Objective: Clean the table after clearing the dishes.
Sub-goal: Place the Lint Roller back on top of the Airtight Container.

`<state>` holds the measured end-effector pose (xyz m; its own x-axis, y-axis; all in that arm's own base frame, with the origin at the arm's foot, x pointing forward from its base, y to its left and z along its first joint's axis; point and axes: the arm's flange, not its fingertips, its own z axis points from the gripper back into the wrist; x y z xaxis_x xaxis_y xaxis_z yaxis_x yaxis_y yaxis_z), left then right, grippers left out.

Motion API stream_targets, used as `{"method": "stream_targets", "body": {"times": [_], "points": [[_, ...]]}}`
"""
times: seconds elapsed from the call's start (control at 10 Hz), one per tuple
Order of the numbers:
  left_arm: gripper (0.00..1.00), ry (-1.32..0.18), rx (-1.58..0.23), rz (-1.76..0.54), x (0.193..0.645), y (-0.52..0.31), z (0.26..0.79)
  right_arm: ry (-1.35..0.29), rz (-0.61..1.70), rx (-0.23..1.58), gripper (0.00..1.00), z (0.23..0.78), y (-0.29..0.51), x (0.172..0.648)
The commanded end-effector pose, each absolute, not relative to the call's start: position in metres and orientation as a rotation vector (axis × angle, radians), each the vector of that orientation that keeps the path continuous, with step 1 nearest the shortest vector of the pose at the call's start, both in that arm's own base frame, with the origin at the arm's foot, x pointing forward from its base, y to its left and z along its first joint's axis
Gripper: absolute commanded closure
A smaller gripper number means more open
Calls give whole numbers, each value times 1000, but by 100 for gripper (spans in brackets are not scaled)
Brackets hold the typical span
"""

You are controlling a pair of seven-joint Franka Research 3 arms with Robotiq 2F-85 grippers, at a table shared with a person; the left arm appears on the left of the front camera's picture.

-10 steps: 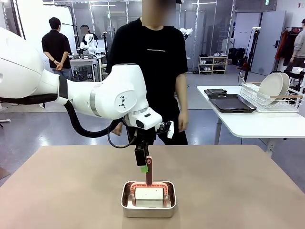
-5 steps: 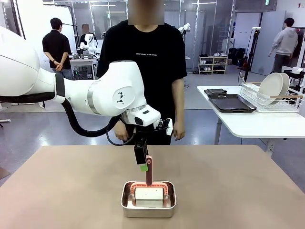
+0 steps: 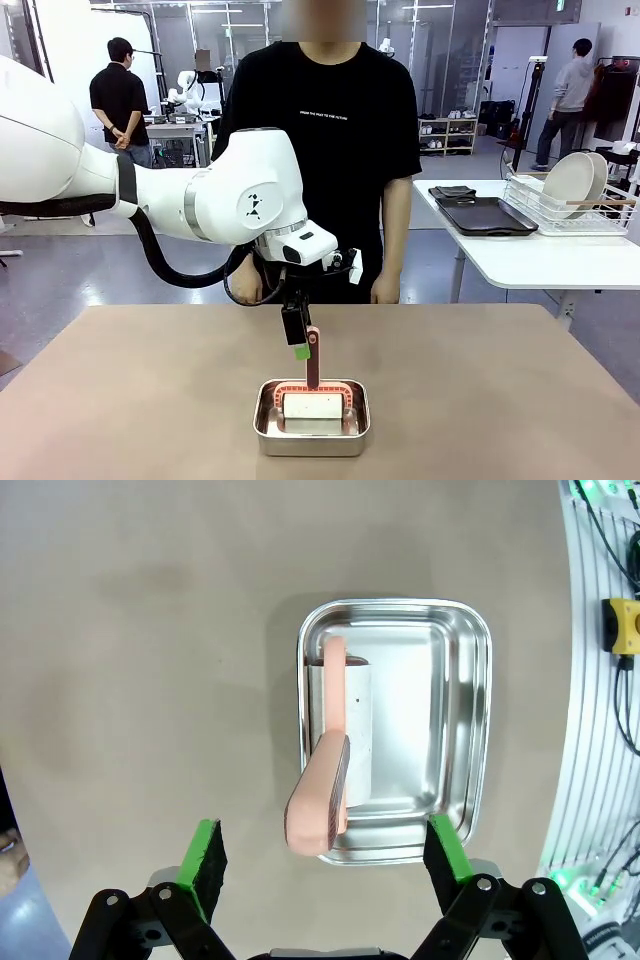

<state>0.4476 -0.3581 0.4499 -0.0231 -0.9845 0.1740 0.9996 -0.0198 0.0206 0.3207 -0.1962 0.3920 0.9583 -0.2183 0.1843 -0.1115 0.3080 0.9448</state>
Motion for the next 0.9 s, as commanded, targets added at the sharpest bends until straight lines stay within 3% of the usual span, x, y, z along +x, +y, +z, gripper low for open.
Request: {"method": "stream_targets", "body": {"times": [0.0,0.8], "points": [[0,-158,-113,-1582,448,-357,452,-311,-75,1258,0,393,-195,320],[0,-153,-123,-1588,448,-358,450,-311,-75,1258,0,393,-195,320]]}}
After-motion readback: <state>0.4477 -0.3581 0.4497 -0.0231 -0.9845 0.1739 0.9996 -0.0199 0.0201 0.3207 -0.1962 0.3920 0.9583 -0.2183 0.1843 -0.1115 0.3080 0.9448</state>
